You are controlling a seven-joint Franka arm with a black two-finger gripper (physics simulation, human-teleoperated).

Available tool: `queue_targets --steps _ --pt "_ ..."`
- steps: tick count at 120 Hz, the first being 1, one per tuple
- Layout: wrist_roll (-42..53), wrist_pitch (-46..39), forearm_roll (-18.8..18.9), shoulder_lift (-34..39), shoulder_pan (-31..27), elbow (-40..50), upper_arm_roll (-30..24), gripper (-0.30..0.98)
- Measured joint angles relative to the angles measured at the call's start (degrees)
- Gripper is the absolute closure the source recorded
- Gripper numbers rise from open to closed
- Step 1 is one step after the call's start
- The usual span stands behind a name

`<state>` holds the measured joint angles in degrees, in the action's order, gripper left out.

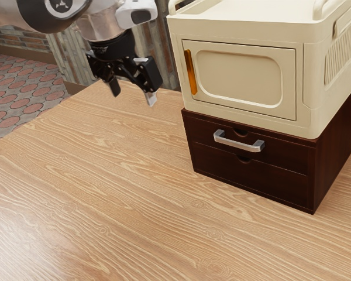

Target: Pull the drawer handle with one arm to open the drawer

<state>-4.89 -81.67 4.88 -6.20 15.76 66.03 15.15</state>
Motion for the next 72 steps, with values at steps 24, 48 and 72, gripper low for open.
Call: queue_targets --steps 24,48,72 --pt "-0.3 0.5 0.3 -0.3 -1.7 0.3 0.6 0.0" --pt "0.9 4.7 0.0 1.0 -1.3 1.3 0.3 0.0" --pt "14.9 -0.5 -0.3 1.5 -0.9 2.2 -0.5 0.0"
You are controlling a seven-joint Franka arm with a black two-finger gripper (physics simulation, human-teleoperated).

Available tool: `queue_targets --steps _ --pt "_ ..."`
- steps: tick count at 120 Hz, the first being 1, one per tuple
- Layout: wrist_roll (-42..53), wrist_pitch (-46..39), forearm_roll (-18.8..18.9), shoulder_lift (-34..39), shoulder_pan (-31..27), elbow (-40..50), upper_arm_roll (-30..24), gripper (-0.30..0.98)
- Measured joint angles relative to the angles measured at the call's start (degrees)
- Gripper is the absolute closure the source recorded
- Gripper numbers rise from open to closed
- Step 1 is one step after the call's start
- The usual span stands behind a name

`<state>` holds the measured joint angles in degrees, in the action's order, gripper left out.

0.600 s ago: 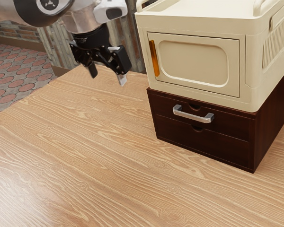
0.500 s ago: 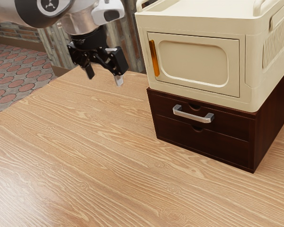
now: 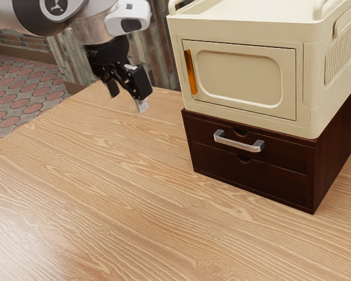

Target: Pull the drawer handle with one arm to open the drawer

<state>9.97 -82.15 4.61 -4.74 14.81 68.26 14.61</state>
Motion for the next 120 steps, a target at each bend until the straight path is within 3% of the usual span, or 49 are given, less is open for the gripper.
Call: queue_targets --steps 18,37,65,82,120 --pt "12.6 -1.3 -1.4 -0.8 -0.5 0.6 -0.8 0.0" --pt "24.6 -1.7 0.3 -1.4 0.3 0.5 -4.3 0.0" --pt "37.5 -1.9 1.1 0.4 -0.2 5.0 -4.7 0.0" --pt "43.1 -7.7 1.1 2.6 -0.6 13.0 -5.0 0.0" --pt "51.8 -20.7 1.2 1.9 -0.7 18.0 -8.4 0.0"
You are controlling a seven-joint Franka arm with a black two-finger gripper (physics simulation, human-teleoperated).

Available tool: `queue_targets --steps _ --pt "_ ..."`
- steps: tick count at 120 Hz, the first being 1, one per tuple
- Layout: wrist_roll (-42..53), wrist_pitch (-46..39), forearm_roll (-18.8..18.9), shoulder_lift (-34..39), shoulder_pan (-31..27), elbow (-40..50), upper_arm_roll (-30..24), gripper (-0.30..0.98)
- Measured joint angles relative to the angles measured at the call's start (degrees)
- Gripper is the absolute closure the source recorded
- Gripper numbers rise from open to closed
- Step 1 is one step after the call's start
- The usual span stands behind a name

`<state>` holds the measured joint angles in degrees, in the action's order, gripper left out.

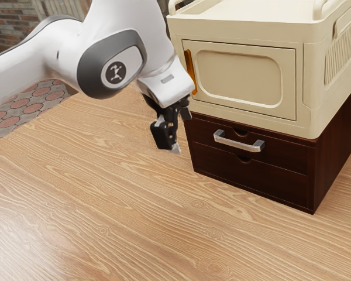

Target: Pull the drawer handle with one arm to open the drawer

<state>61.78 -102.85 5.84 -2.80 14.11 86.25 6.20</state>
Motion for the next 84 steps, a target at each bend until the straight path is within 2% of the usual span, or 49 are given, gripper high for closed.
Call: queue_targets --steps 21,84 --pt "3.2 -3.4 0.1 -0.8 1.8 0.8 -0.5 0.0" --pt "8.9 -13.6 1.6 -3.3 0.9 4.1 -2.1 0.0"
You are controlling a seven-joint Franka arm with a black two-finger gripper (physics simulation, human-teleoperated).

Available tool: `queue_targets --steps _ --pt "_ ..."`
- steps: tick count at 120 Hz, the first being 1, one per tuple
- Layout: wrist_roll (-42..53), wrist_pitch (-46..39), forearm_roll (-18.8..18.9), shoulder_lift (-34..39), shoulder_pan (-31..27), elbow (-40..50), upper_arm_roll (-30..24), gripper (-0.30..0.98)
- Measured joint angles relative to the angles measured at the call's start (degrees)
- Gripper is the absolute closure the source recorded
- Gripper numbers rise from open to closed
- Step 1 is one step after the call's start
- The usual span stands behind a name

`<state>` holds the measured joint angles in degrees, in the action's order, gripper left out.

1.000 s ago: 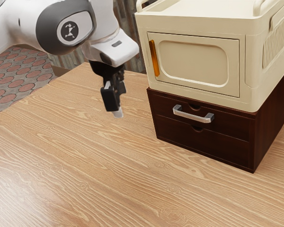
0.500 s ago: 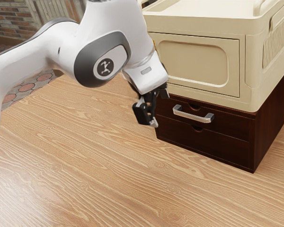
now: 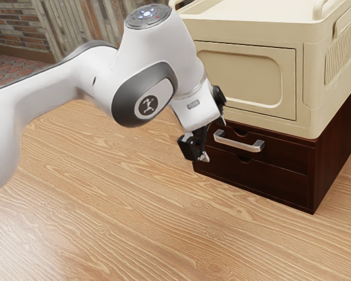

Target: Pull the drawer handle with one arm to open the drawer

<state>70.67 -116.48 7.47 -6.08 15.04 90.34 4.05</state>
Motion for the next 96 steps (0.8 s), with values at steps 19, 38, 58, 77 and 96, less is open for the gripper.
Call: queue_targets --steps 19,38,58,77,96 --pt "0.8 -1.3 0.1 -0.6 -0.4 0.6 -0.1 0.0" --pt "1.3 -2.5 -0.1 -0.8 -0.4 1.6 -0.8 0.0" --pt "1.0 -3.8 -0.4 -1.5 -0.3 1.4 -1.1 0.0" --pt "0.3 -4.8 -0.6 -3.0 -0.9 1.4 -0.9 0.0" --pt "-0.3 -6.8 -0.6 -4.8 -1.3 1.4 -0.9 0.0"
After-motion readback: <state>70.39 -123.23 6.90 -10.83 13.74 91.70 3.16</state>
